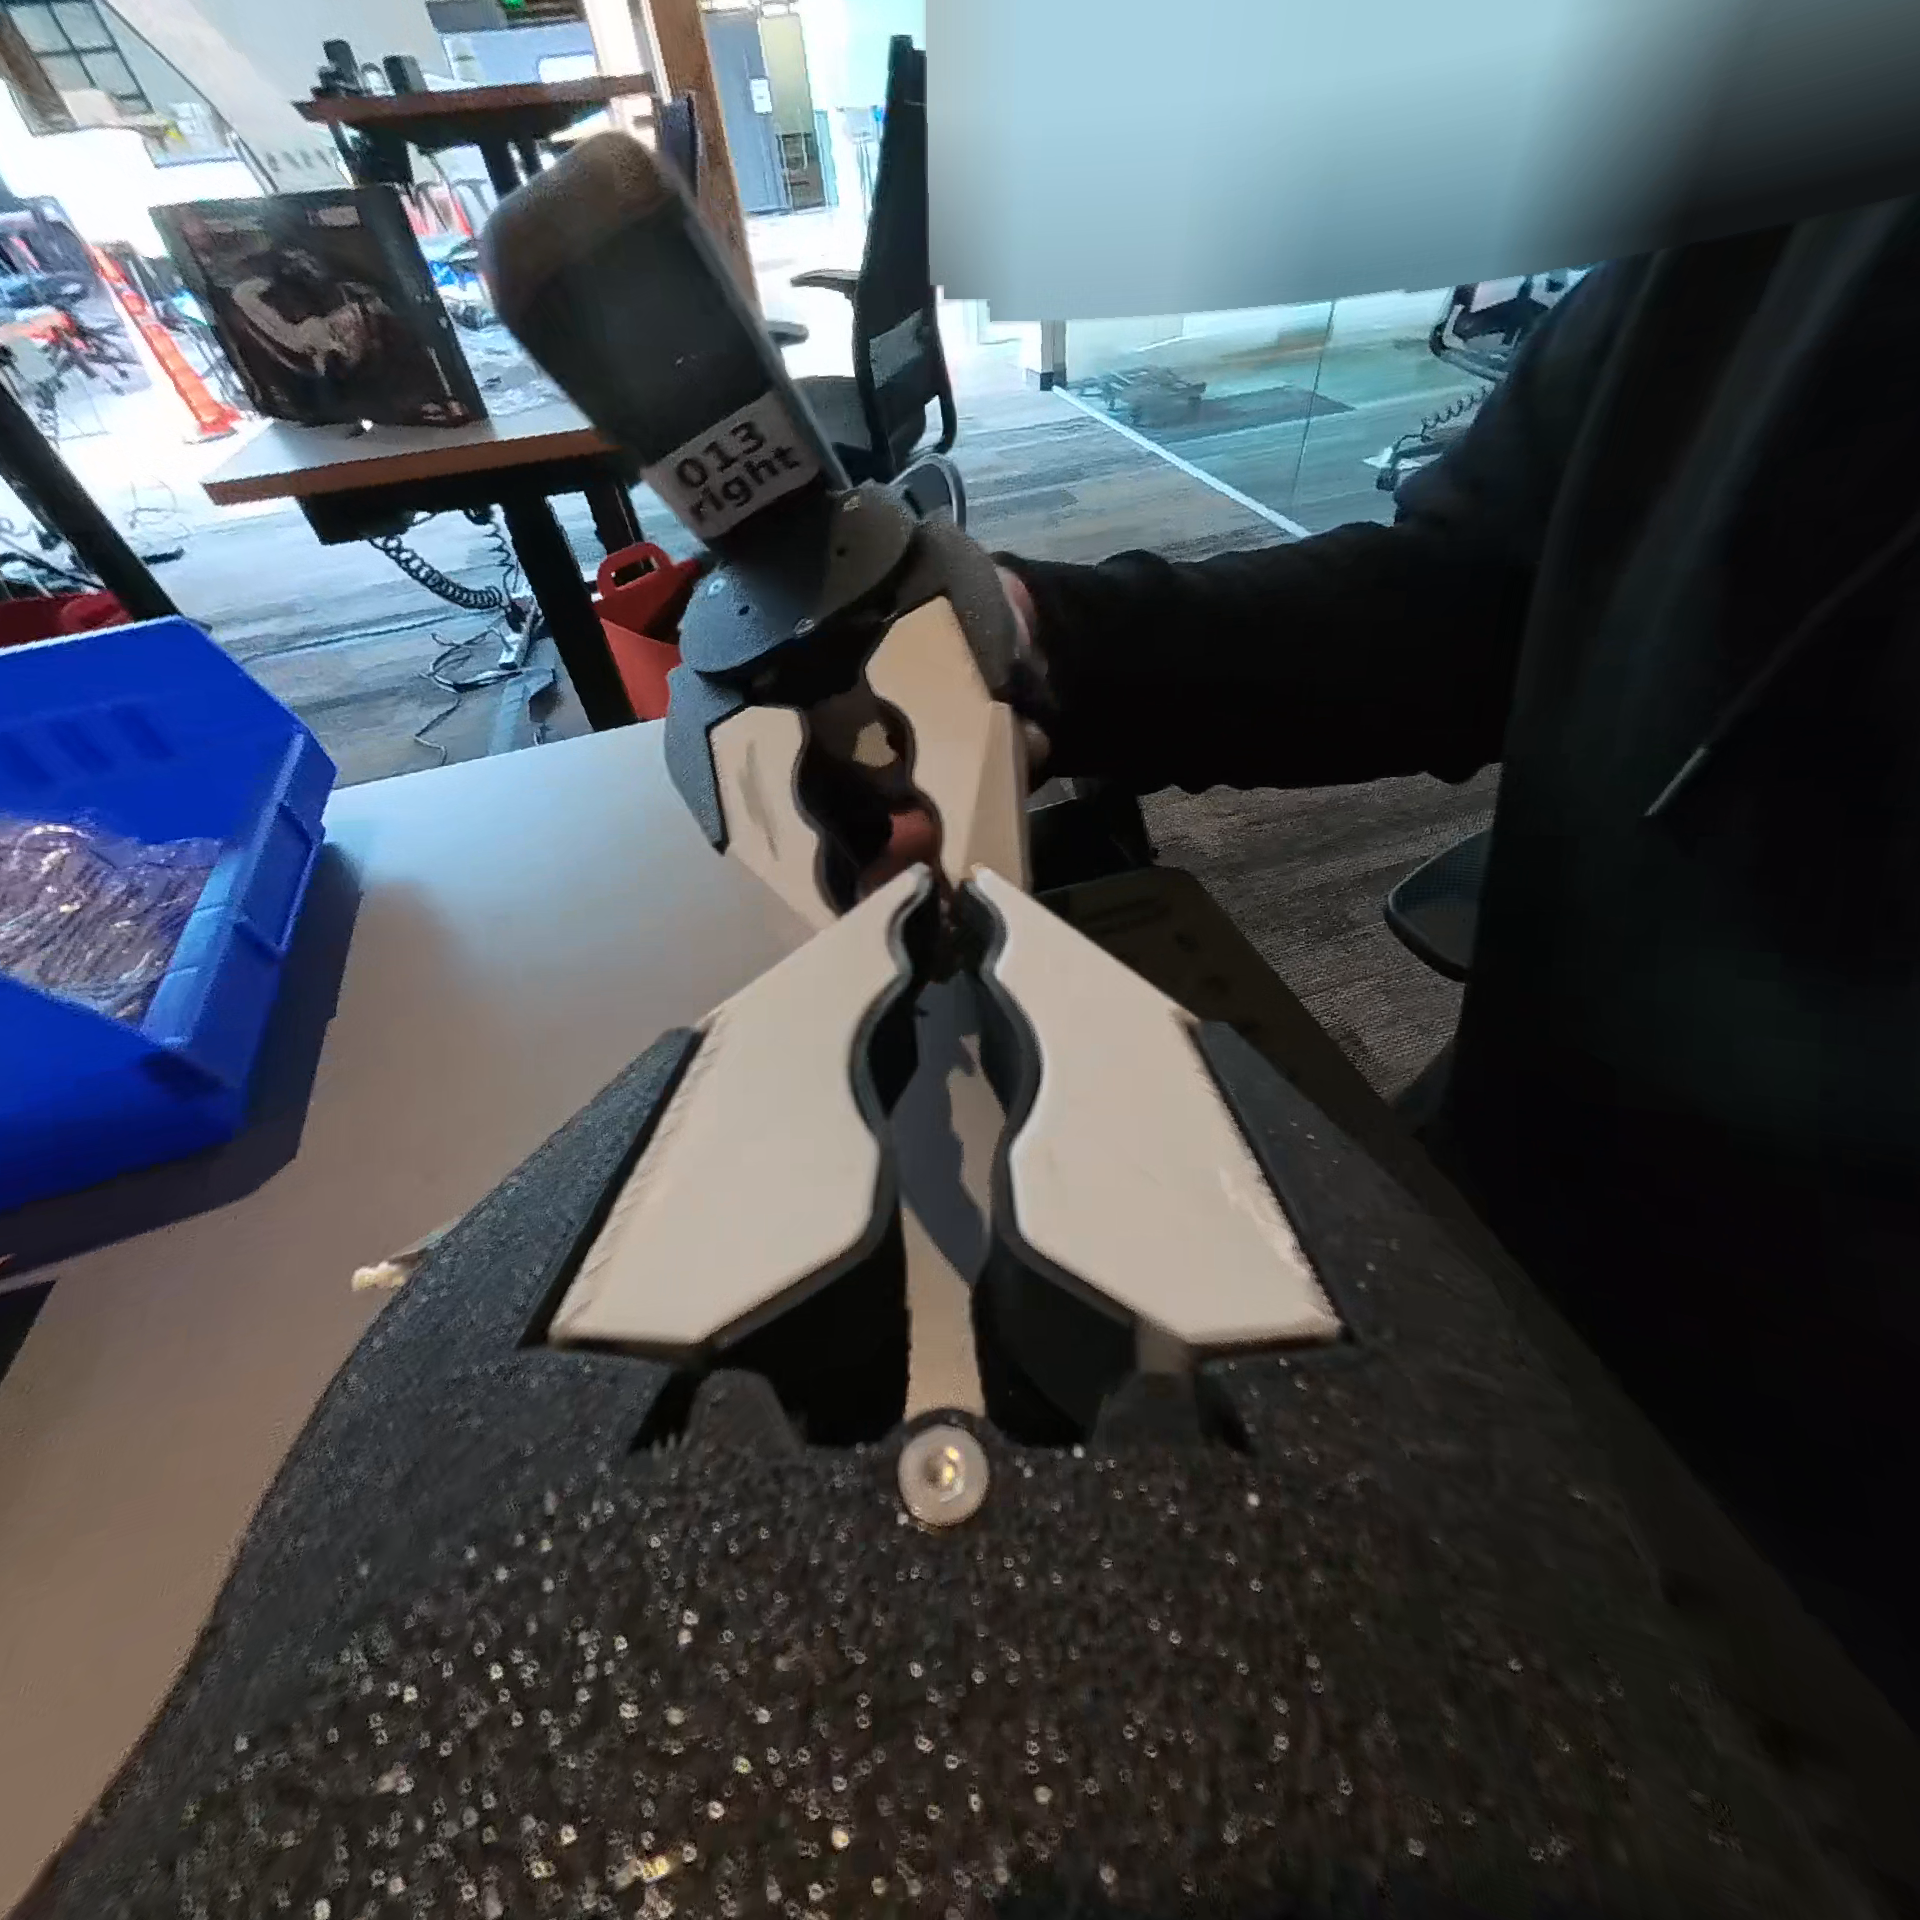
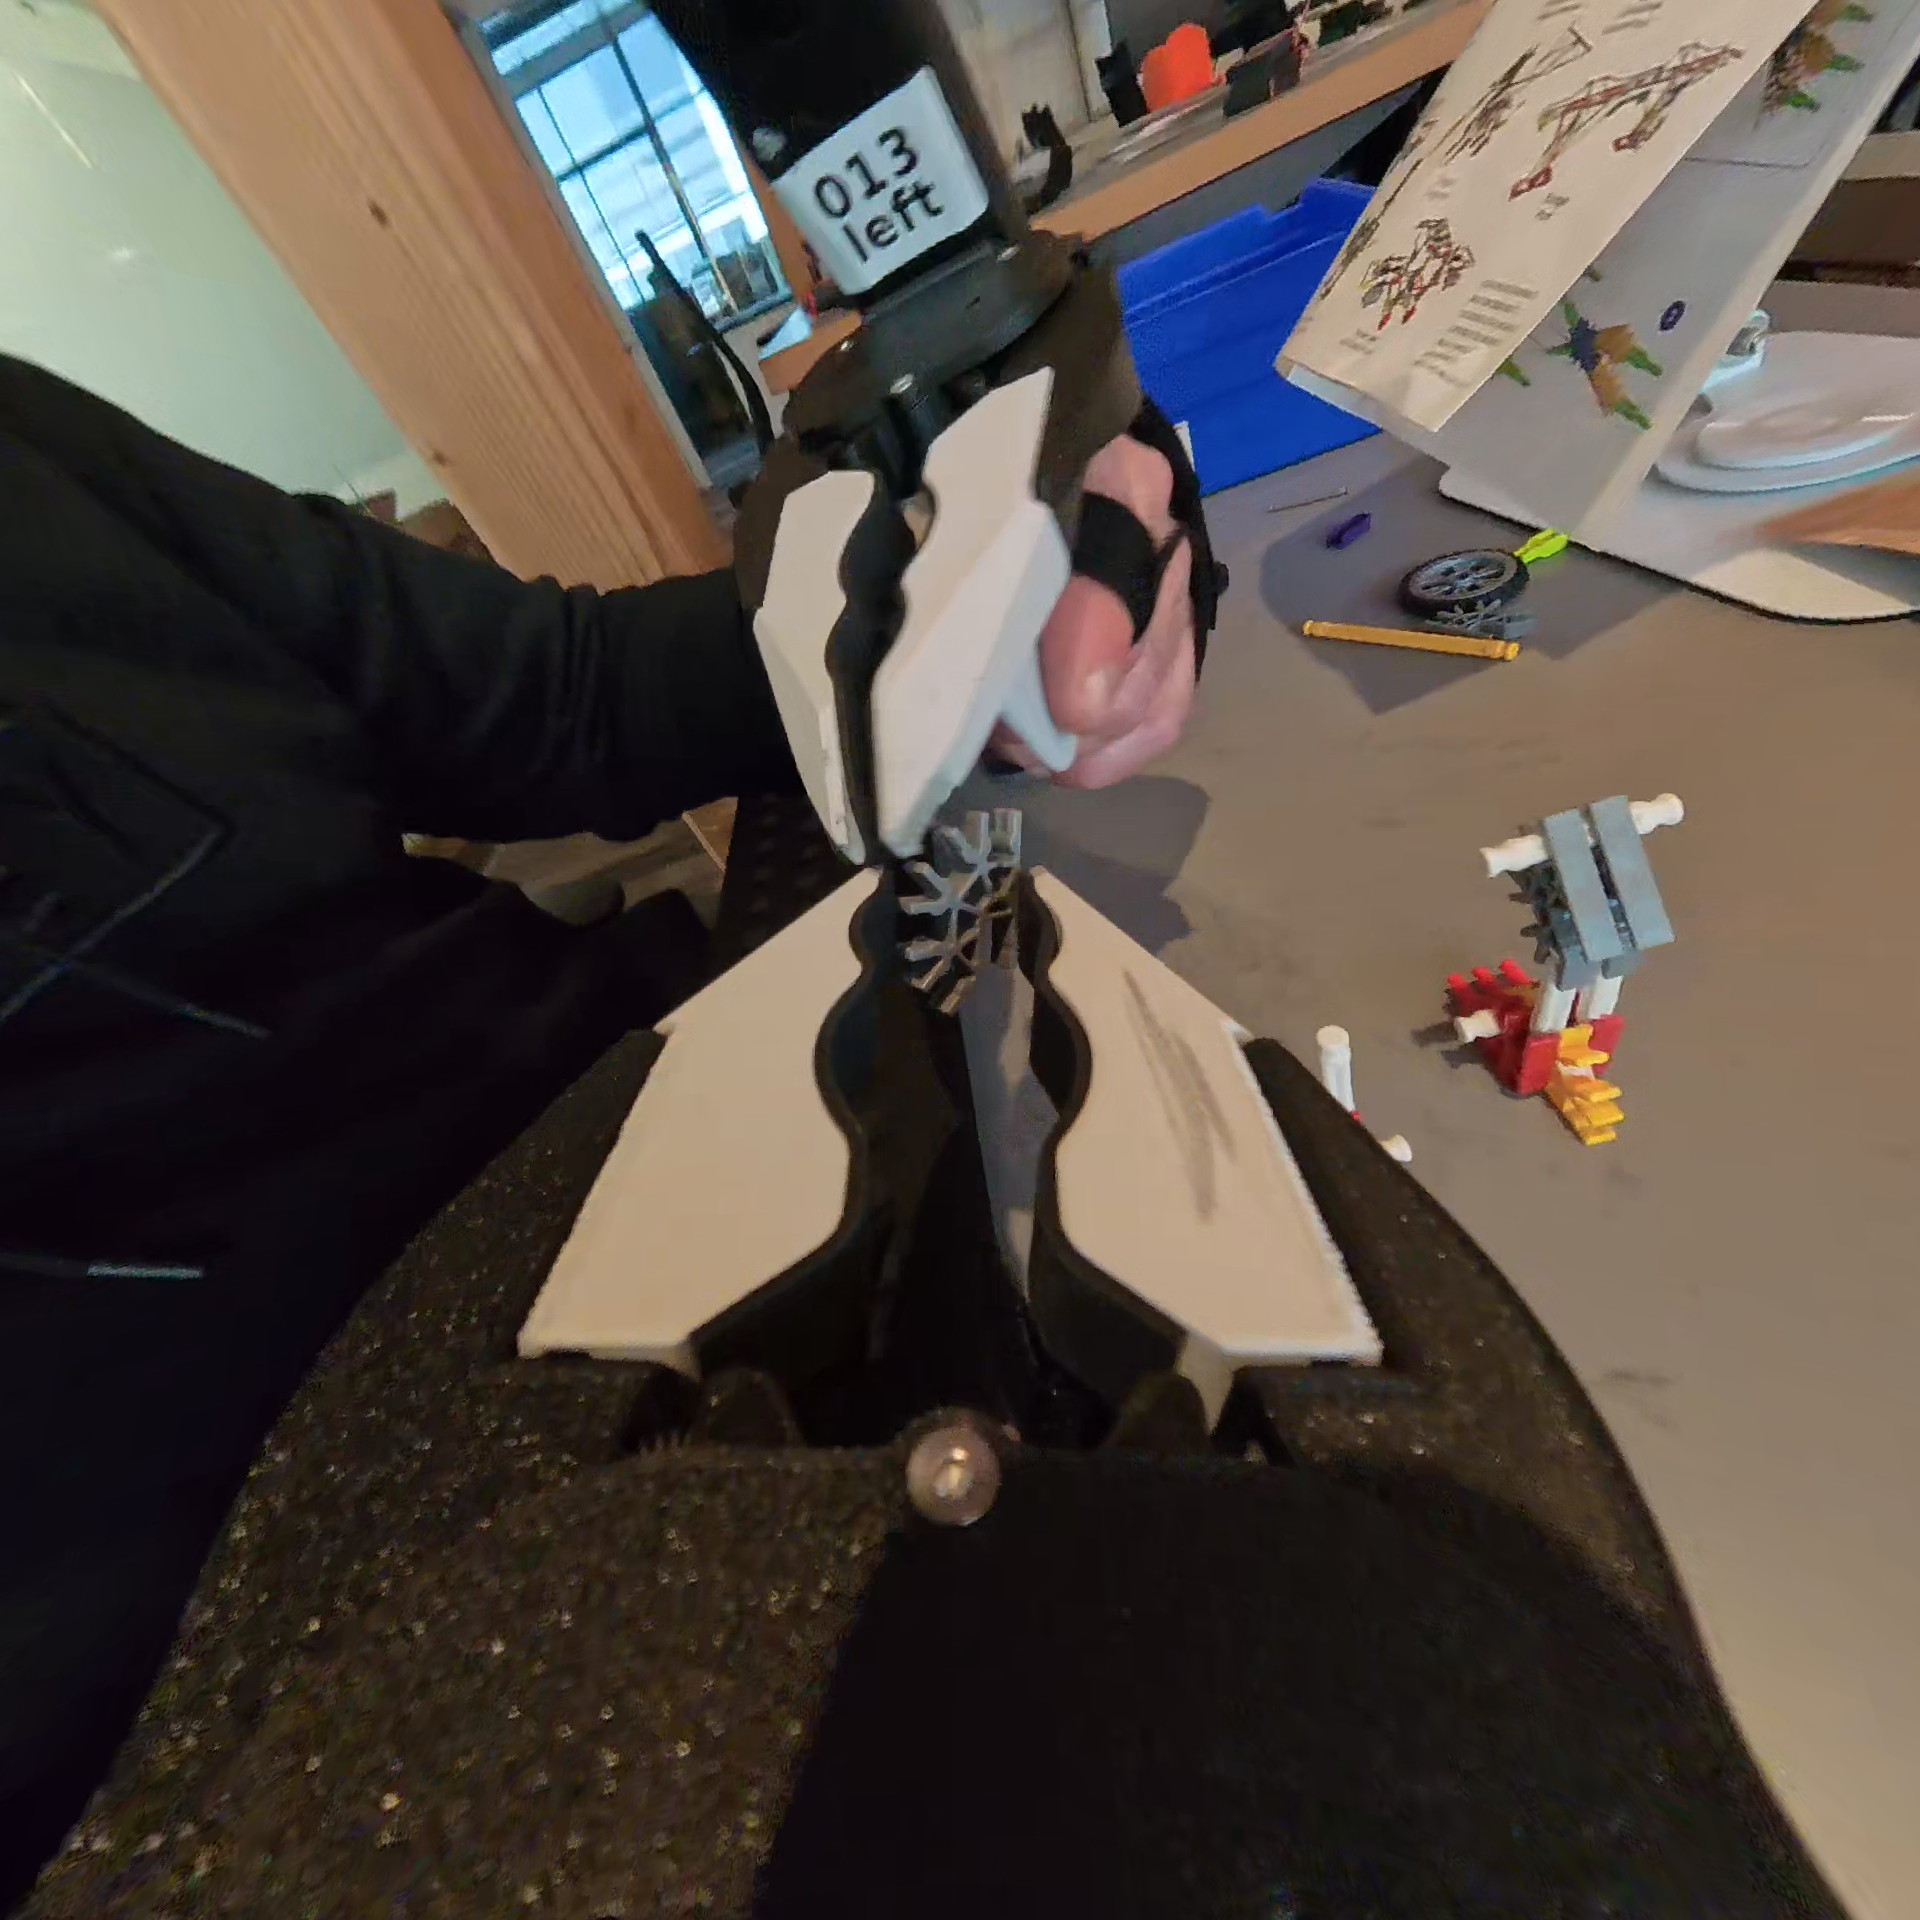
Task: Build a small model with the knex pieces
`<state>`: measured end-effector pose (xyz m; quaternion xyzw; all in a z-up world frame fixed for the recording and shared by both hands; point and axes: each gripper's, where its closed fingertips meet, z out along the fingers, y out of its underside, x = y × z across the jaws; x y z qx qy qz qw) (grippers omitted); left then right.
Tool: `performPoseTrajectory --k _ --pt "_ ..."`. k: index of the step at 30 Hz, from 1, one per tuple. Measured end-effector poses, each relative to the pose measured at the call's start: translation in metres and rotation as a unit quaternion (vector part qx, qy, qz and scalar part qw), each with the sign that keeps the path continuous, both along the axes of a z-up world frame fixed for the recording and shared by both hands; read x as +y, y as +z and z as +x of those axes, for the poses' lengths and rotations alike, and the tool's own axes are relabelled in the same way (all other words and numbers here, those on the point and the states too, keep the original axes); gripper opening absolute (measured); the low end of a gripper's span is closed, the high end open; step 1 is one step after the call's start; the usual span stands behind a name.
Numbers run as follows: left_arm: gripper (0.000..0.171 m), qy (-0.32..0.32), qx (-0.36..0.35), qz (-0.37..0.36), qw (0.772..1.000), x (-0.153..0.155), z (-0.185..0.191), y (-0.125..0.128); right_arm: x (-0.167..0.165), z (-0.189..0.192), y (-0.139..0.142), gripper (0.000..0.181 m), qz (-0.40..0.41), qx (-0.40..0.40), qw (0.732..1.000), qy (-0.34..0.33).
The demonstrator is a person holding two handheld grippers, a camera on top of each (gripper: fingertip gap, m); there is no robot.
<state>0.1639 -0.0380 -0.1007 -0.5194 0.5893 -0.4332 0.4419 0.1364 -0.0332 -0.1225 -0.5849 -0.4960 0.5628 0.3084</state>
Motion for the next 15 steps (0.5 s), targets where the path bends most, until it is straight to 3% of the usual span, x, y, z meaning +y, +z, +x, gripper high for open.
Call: performPoseTrajectory --k 6,11,15 --pt "0.000 -0.001 -0.018 -0.016 1.000 0.001 -0.002 0.006 -0.002 0.000 0.008 0.021 -0.016 0.019 1.000 0.014" --pt "0.026 -0.025 -0.020 -0.028 0.999 -0.006 -0.007 0.010 -0.001 0.002 0.011 0.021 -0.024 0.027 0.999 0.020" --pt "0.026 -0.033 -0.009 -0.011 0.999 -0.012 -0.005 0.006 -0.010 0.001 0.009 0.020 -0.025 0.025 0.998 0.043"
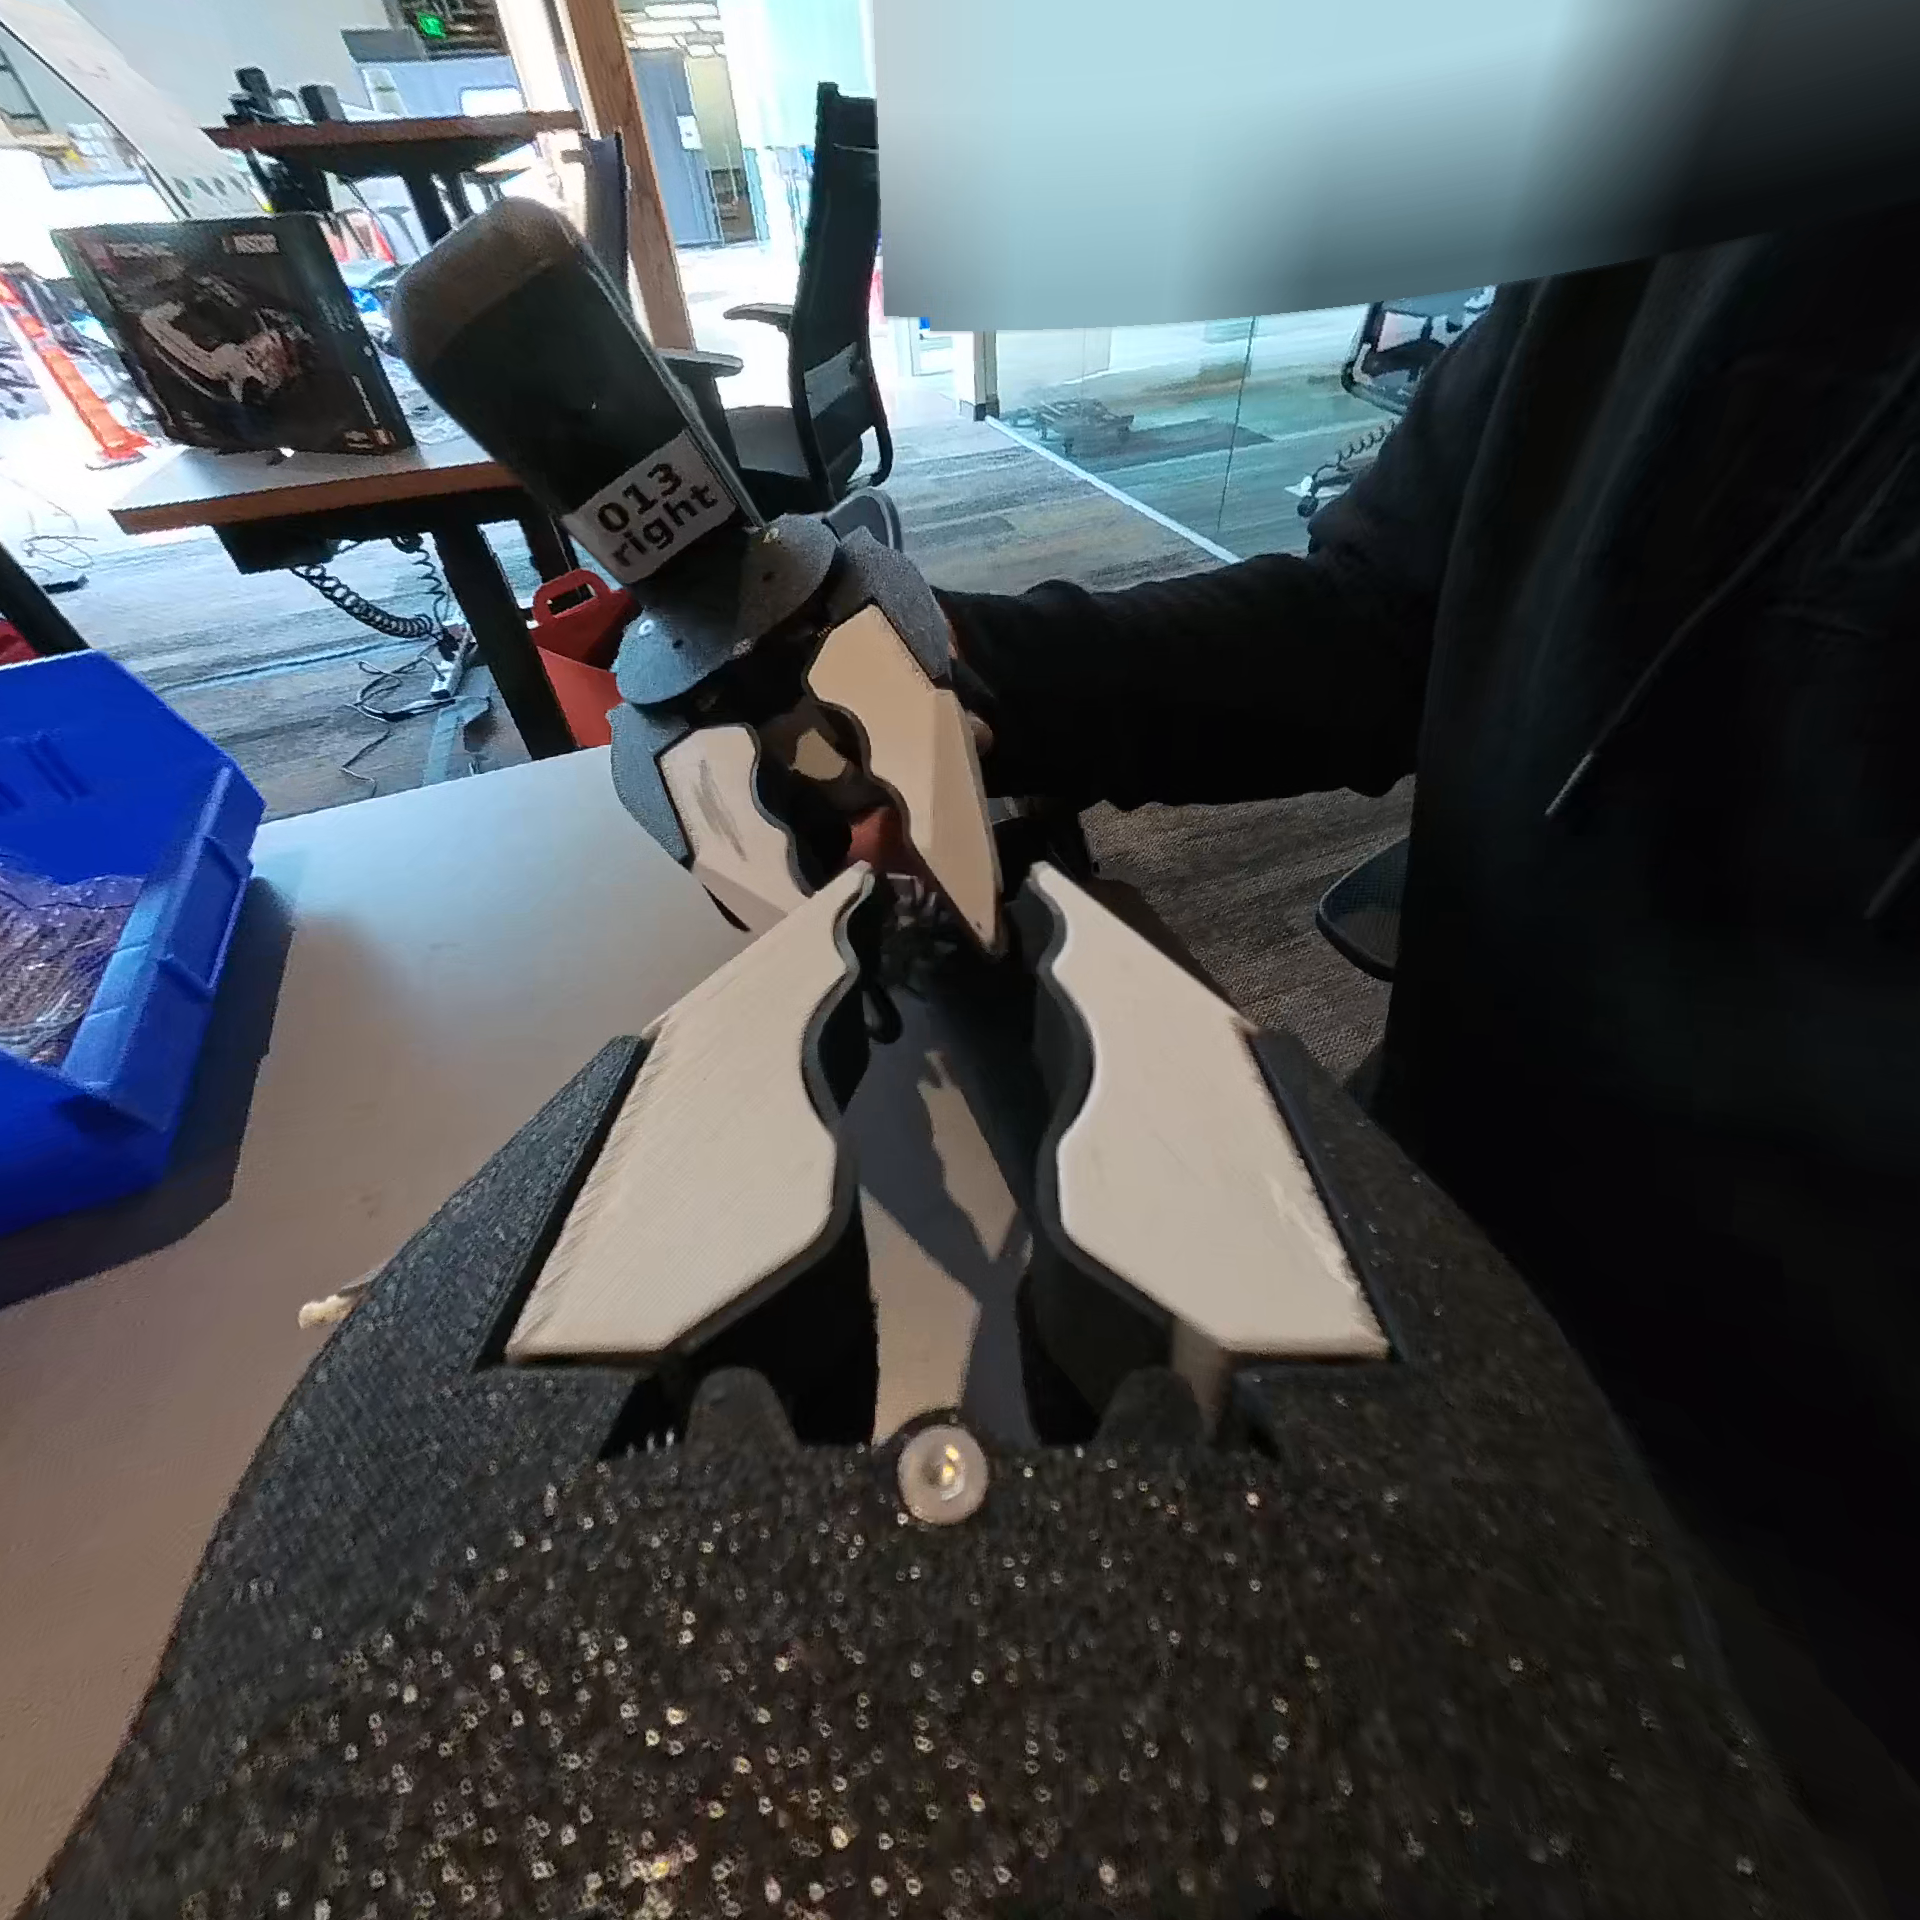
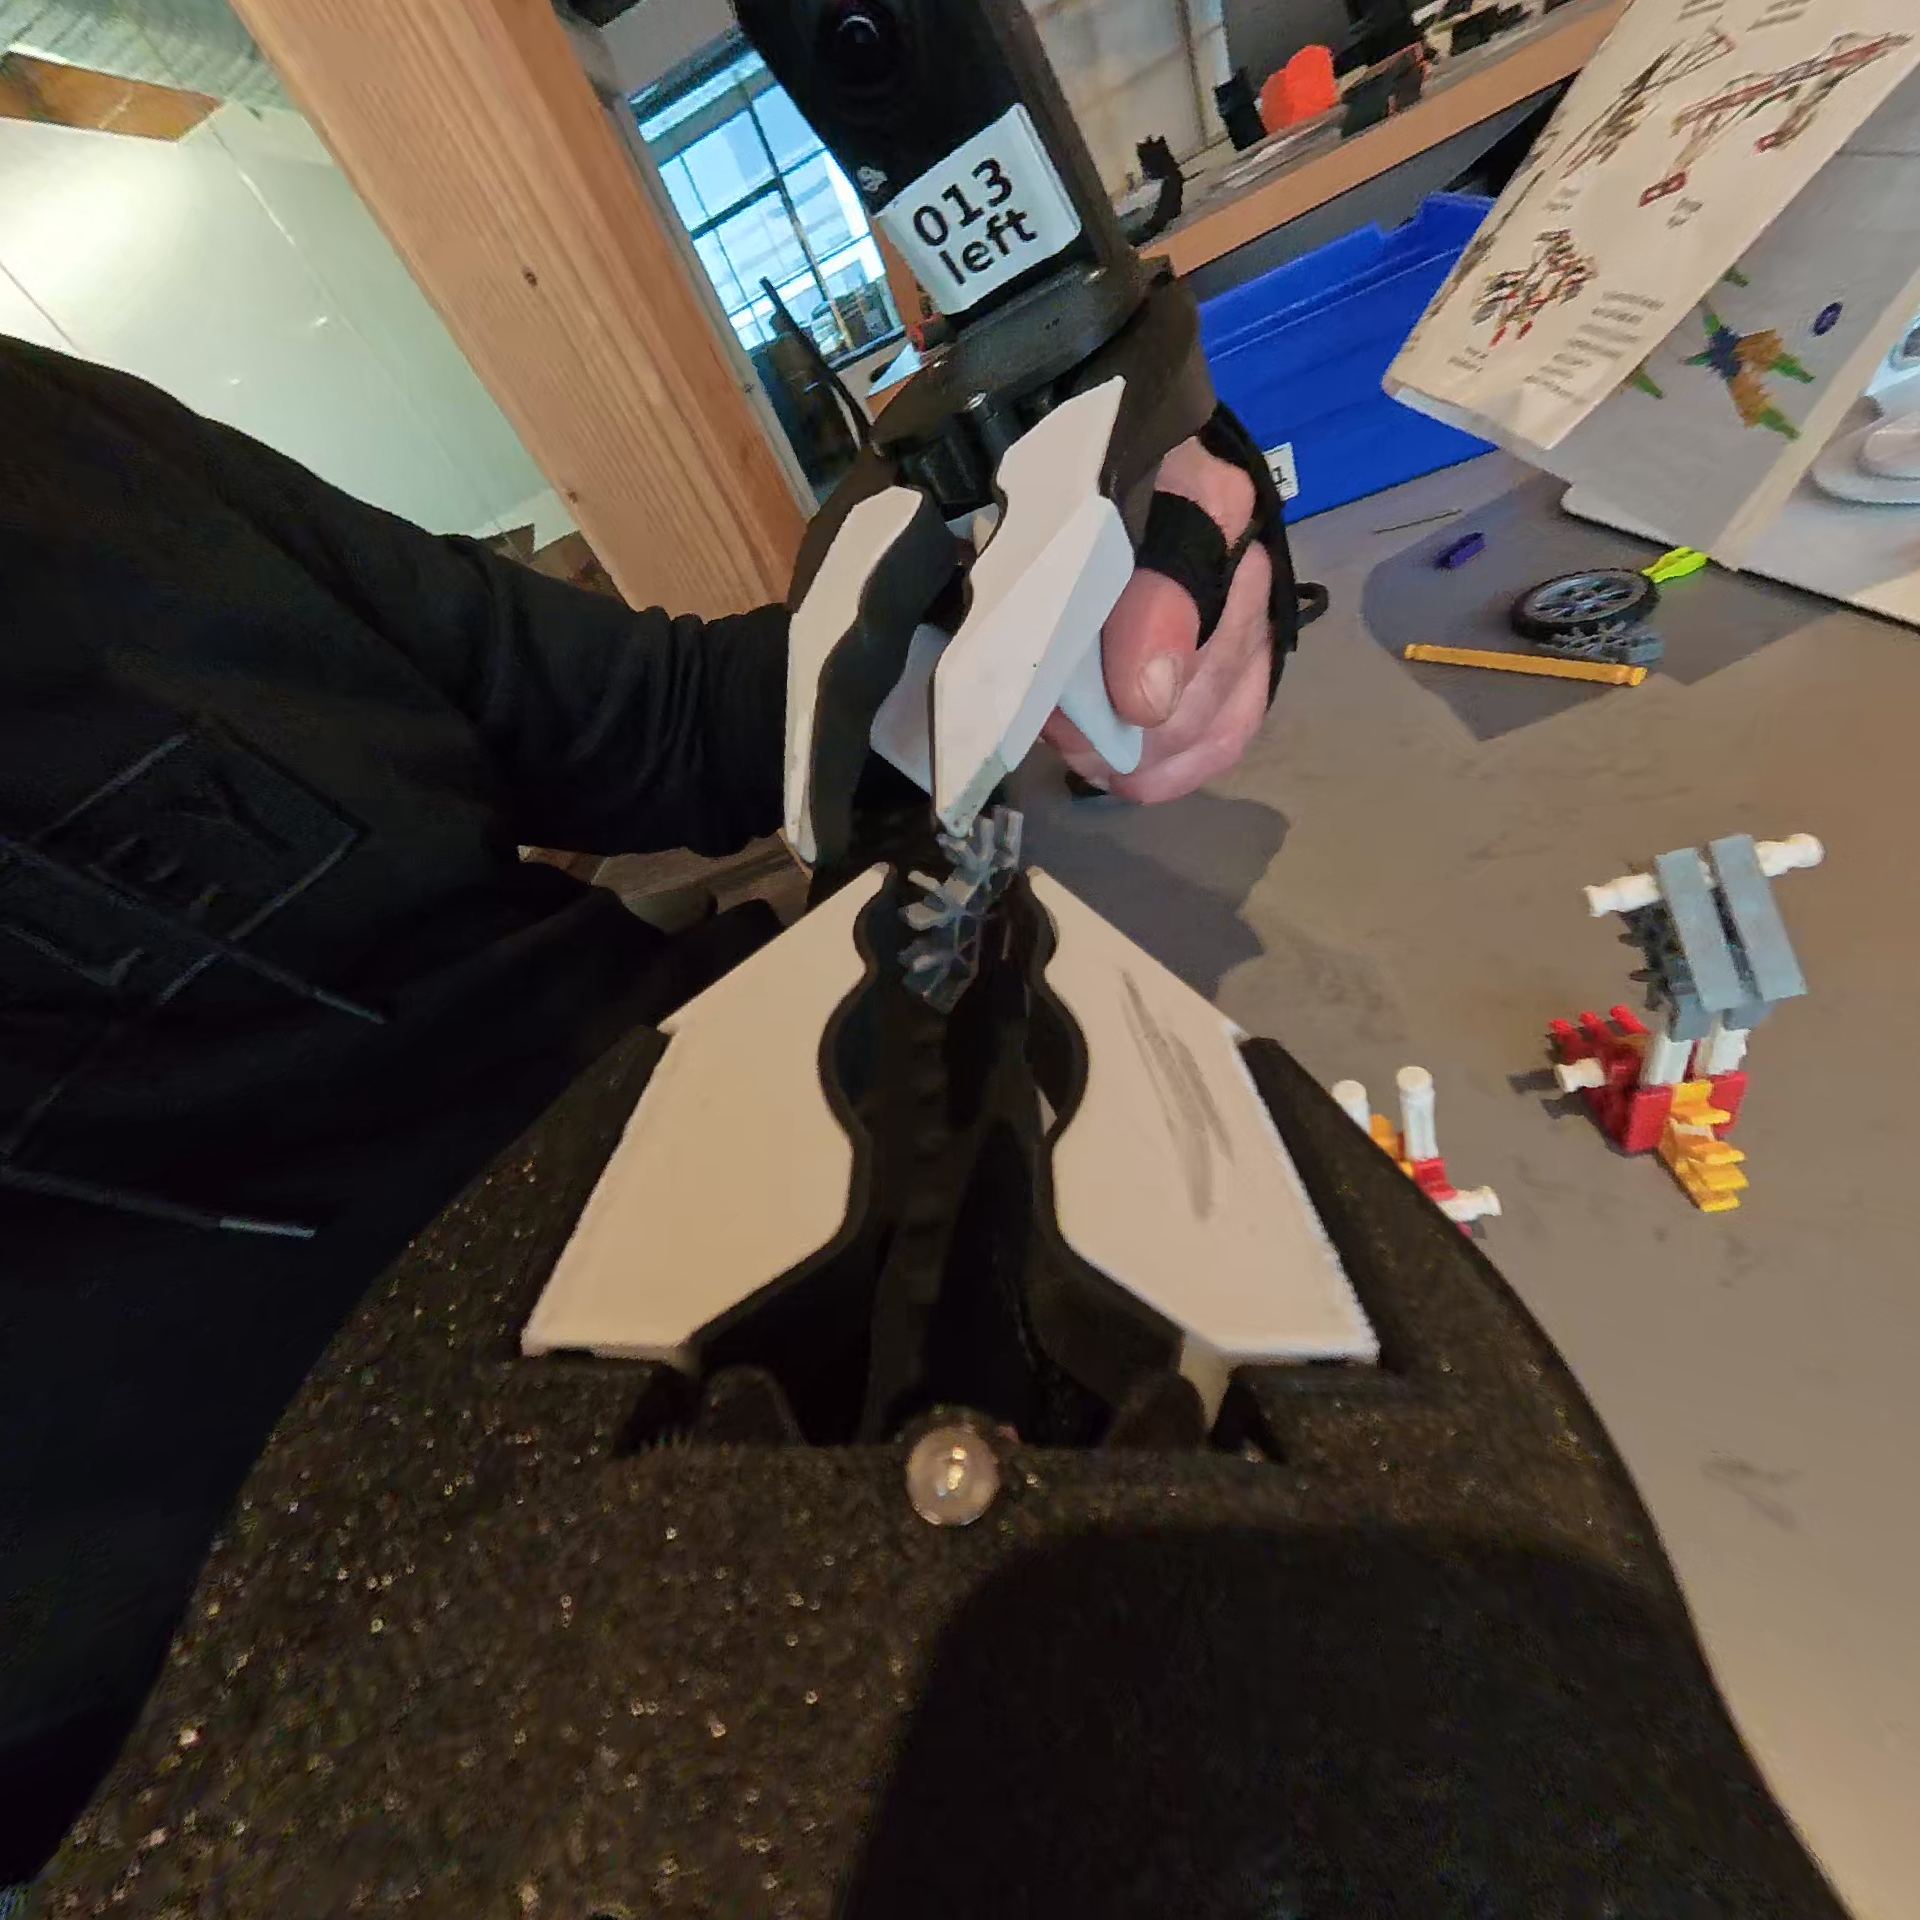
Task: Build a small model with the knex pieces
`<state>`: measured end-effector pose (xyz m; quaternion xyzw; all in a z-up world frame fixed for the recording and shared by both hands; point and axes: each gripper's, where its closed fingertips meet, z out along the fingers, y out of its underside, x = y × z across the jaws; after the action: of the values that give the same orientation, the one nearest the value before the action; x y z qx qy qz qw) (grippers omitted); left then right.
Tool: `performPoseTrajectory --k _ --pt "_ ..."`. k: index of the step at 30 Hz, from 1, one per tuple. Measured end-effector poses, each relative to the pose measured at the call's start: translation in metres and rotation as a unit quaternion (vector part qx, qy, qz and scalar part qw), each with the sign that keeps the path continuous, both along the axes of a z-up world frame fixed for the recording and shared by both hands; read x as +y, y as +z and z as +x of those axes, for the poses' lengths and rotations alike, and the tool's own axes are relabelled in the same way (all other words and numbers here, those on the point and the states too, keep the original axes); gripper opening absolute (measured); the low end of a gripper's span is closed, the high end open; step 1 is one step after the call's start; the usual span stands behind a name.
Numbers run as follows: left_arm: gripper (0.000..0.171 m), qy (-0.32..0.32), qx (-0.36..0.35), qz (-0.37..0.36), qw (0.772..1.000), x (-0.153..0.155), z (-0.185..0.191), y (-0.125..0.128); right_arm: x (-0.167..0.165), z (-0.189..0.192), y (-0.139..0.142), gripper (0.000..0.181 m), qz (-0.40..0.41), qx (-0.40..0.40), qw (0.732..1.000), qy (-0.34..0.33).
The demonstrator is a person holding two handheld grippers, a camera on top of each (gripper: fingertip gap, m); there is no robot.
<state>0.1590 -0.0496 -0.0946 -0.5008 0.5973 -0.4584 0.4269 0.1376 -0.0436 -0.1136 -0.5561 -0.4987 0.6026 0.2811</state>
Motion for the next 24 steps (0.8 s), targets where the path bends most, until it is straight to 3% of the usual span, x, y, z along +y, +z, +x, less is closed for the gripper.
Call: performPoseTrajectory --k 10,13,15,20,22,24 --pt "0.028 0.014 0.013 0.004 1.000 0.004 -0.003 -0.002 0.000 0.001 -0.005 0.018 0.012 -0.016 1.000 0.001" --pt "0.033 0.023 0.002 -0.030 0.999 0.010 -0.004 0.001 0.002 0.001 -0.007 0.018 0.017 -0.019 1.000 -0.005" --pt "0.033 0.034 0.026 -0.023 0.999 0.014 -0.003 -0.009 0.001 0.000 -0.010 0.018 0.024 -0.025 0.999 -0.004" --pt "0.016 0.023 0.046 -0.035 0.998 0.011 0.002 -0.020 0.003 -0.001 -0.019 0.017 0.046 -0.045 0.998 -0.011" --pt "0.006 0.031 0.043 -0.039 0.998 0.014 0.001 -0.020 0.006 0.000 -0.017 0.005 0.047 -0.041 0.998 -0.019" --pt "0.005 0.032 0.039 -0.032 0.998 0.016 0.001 -0.020 0.008 0.000 -0.017 0.005 0.048 -0.041 0.998 -0.021"
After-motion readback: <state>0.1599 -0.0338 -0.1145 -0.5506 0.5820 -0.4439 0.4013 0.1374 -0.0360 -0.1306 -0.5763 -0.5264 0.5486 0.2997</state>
